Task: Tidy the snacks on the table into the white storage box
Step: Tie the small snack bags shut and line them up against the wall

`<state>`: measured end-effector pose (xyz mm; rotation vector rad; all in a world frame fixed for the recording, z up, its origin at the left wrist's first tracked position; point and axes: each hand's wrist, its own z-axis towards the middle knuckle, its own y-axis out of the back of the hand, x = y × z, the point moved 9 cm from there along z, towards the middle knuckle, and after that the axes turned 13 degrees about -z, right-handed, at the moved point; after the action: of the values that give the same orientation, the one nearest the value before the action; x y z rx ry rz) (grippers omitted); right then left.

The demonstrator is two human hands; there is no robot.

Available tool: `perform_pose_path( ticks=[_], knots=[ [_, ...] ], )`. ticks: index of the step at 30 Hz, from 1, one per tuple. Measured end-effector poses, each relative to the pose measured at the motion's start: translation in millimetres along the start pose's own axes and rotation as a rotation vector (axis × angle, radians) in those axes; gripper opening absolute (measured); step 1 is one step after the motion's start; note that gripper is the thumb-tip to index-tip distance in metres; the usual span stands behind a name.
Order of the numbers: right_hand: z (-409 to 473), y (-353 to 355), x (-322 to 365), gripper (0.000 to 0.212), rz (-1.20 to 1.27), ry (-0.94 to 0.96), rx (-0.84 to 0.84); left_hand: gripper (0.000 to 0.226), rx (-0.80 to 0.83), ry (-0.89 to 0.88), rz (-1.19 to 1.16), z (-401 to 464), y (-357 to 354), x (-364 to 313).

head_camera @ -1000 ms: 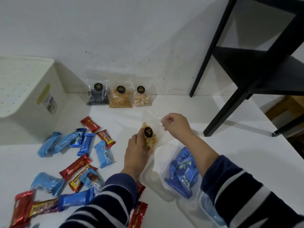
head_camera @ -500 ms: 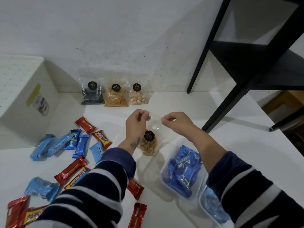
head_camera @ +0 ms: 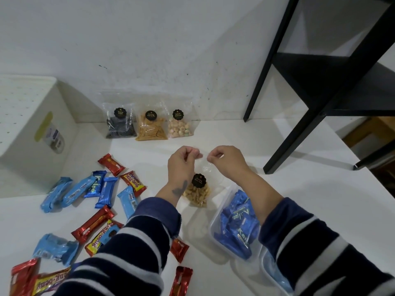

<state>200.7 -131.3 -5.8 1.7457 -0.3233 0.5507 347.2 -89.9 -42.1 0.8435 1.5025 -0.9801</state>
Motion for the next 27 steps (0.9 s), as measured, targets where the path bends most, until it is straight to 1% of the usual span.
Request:
perform_pose_path(
  ticks=[3,7,10,14,15,17,18,19,20,22,24,25,27],
  knots=[
    [2,-1,-1,0.004,0.004,-0.028,0.007,0.014,-0.007,-0.002,-0.007,-1,2,0],
    [2,-4,9,0.007,0.021,0.011,0.071,0.016,-0.013,0.002,-0.018,1,6,-1],
    [4,-1,12,0.009,0.007,0.008,0.030,0.016,0.010,-0.009,-0.011,0,1,-4],
    [6,-2,9,0.024,-0.048,-0.048,0.003,0.018,0.010,-0.010,0.017,-3,-2,-4],
    [6,-2,10,0.022,-0.059,-0.041,0.009,0.018,0.008,-0.002,0.012,-3,-1,-4],
    [6,-4,12,0.007,-0.063,-0.030,0.041,0.016,-0.018,0.010,0.007,-1,3,-5],
    [5,-4,12,0.007,-0.073,-0.026,0.058,0.015,-0.040,0.008,0.005,0,6,-6],
    [5,-2,11,0.014,-0.091,-0.022,0.073,0.015,-0.059,0.002,-0.002,2,10,-6],
    [5,0,10,0.017,-0.114,-0.016,0.082,0.016,-0.068,-0.003,-0.009,4,12,-8],
    [4,6,9,0.017,-0.129,-0.003,0.073,0.016,-0.056,-0.011,-0.012,6,13,-10],
    [4,9,7,0.020,-0.111,-0.034,0.045,0.008,-0.056,-0.031,0.022,5,10,-13],
    [4,9,6,0.022,-0.100,-0.055,0.032,0.007,-0.086,-0.053,0.068,4,11,-15],
    [4,7,2,0.026,-0.078,-0.096,0.005,0.021,-0.204,-0.088,0.211,-3,17,-19]
  ],
)
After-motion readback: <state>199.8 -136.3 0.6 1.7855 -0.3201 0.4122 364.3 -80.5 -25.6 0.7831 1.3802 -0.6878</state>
